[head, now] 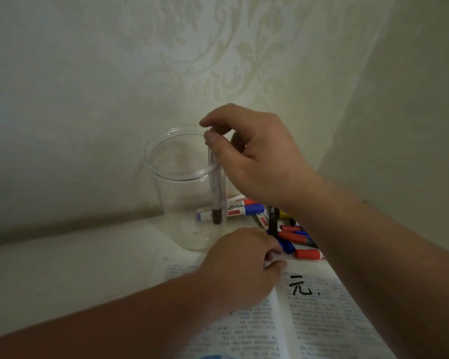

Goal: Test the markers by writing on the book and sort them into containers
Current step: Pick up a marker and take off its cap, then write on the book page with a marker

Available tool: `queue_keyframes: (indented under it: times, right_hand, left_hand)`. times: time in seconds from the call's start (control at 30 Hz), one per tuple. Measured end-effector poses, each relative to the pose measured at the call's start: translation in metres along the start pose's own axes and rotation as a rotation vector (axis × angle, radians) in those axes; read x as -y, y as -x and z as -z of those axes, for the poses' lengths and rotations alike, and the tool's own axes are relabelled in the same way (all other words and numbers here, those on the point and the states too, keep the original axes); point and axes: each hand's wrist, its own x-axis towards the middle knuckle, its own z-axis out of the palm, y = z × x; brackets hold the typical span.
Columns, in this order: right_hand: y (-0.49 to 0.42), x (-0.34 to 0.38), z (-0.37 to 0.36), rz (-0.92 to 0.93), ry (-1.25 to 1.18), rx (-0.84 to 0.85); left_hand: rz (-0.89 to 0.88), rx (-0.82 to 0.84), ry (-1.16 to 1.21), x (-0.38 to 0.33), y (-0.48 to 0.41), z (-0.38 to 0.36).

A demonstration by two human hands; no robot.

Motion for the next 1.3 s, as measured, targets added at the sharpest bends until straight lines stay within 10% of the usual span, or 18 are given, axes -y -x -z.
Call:
queue_keyframes:
  times: [0.9,1.3]
  right_hand:
    - [-0.003,0.010,-0.029,0.111,-0.139,-0.072]
    - [0.017,-0.018,-0.016,-0.118,-0.142,-0.042]
  left_hand:
    - [-0.019,-0.014,-0.014,-0.004,0.002,0.003]
    - [-0.024,-0.010,0.008,0.004,-0.003,-0.006]
